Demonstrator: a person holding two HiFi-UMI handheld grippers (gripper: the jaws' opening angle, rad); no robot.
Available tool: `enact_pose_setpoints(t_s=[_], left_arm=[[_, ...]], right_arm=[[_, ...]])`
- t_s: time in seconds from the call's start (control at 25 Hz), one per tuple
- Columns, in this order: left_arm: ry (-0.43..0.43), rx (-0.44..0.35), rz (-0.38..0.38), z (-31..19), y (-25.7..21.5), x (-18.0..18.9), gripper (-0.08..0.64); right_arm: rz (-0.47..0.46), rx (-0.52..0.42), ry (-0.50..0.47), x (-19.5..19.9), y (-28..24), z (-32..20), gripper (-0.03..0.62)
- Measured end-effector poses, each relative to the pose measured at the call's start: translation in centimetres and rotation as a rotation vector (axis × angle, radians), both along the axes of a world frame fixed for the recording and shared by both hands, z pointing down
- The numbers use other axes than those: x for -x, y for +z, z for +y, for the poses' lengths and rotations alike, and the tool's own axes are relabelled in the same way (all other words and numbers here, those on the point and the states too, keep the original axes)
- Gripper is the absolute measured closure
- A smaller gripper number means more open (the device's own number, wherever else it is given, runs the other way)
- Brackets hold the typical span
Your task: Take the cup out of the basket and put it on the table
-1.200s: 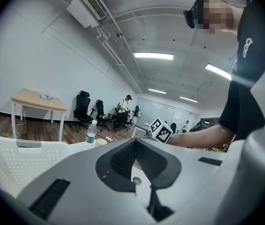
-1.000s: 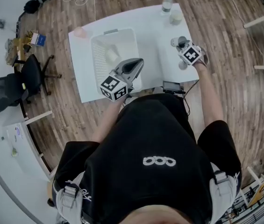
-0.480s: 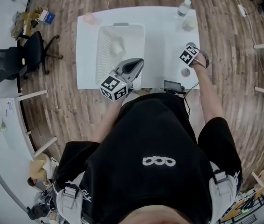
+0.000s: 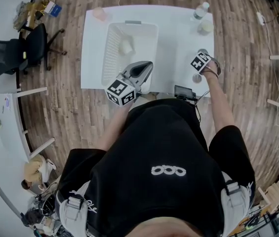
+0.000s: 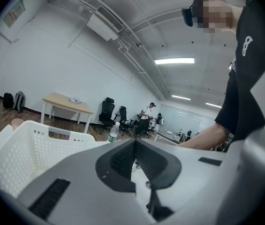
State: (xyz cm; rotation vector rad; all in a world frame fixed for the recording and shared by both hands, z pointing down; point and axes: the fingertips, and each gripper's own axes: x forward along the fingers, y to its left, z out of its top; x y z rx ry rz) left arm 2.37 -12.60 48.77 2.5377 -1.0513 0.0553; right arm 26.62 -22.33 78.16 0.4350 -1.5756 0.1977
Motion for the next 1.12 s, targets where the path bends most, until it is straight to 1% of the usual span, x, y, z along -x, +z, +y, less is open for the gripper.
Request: enact_pose_setpoints(t_s=[0.2, 0.32, 0.44, 0.48, 0.56, 0.64, 0.76, 0.84, 0.96, 1.12], left_arm=[[-0.022, -0.001, 0.010, 0.3, -0.1, 1.5, 0.552], [-0.030, -0.003, 0.015, 0.6, -0.1, 2.5, 0.552], [-0.033, -0.011, 0.021, 0.6, -0.5, 3.5, 0.552], [-0.034, -0.013, 0.024, 0.6, -0.6, 3.9, 0.552], [-0.033, -0.014, 0.031, 0.8, -0.8, 4.8, 0.552], [-0.031, -0.015, 0.038, 1.0, -1.0, 5.6, 0.552], [-0.022, -0.023, 0.043, 1.1, -1.4, 7.0, 0.552], [-0.012, -0.035, 0.045, 1.1, -1.8, 8.0, 0.552], [0.006, -0.043, 0.050, 1.6, -2.1, 9.7, 0.552], [0.038, -0.051, 0.054, 2.5, -2.6, 12.4, 0.552]], right_arm=[[-0.001, -0.051, 0.035, -0.4, -1.9, -0.7, 0.551], [-0.022, -0.053, 0.071, -0.6, -2.8, -0.5, 0.545], [-0.026, -0.070, 0.131, -1.5, -5.2, 0.2, 0.534], [-0.044, -0.079, 0.161, -1.7, -6.2, 0.6, 0.534], [-0.128, -0.118, 0.227, -1.3, -8.5, 1.5, 0.534], [-0.251, -0.191, 0.283, -0.1, -11.6, 1.9, 0.534], [-0.451, -0.277, 0.331, 2.8, -16.6, 2.7, 0.537], [-0.554, -0.314, 0.361, 4.8, -19.3, 3.5, 0.550], [-0.675, -0.369, 0.380, 8.2, -22.9, 5.5, 0.561], [-0.792, -0.419, 0.391, 13.2, -26.4, 8.5, 0.568]])
